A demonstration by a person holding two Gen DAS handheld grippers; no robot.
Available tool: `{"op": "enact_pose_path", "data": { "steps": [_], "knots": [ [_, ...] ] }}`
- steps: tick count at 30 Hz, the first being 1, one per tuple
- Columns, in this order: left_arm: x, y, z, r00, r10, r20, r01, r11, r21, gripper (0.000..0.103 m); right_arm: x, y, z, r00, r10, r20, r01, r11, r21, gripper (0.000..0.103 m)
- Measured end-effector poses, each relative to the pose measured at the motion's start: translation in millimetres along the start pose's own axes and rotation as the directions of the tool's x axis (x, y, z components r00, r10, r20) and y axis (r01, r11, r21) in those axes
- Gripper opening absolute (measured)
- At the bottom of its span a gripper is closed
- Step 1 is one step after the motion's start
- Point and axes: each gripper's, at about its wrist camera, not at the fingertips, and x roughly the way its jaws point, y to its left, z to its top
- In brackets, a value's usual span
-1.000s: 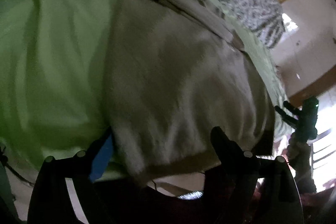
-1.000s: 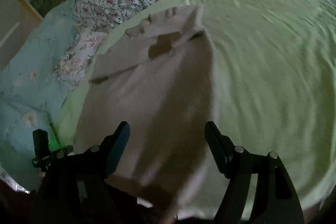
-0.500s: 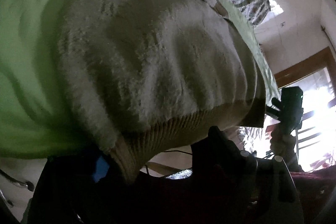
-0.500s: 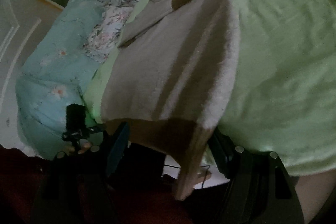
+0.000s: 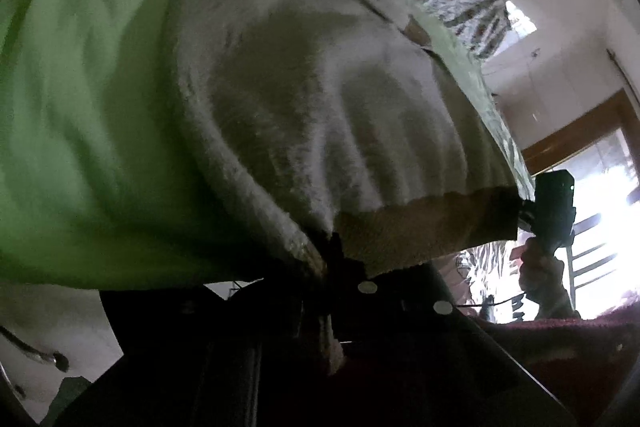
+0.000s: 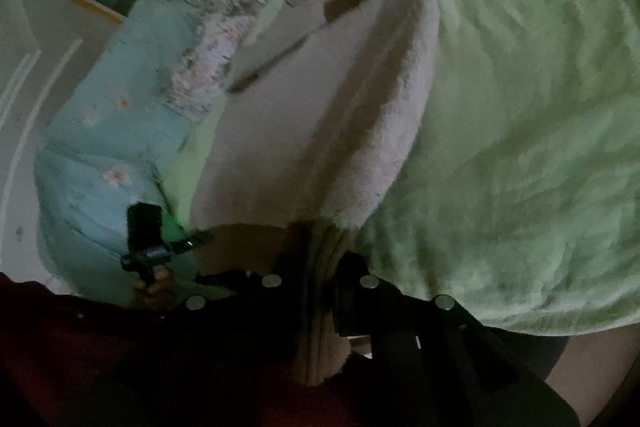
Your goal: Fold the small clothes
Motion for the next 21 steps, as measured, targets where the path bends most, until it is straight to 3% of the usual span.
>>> {"op": "enact_pose_path", "data": {
  "steps": [7,13,21],
  "knots": [
    [-37,-16,11,0.995,-0.035,0.093,0.034,0.999,0.014,0.007,-26,-1,7,0.996,0.062,0.071,-0.064,0.998,0.029,0.009],
    [-82,-41,42,0.964,-0.082,0.255,0.068,0.996,0.065,0.007,-42,12,24,0.975,0.153,0.163,-0.159,0.987,0.026,0.009],
    [-96,-63,103,0.910,-0.097,0.403,0.069,0.994,0.082,0.007,-48,32,83,0.949,0.193,0.248,-0.188,0.981,-0.045,0.009]
  ]
}}
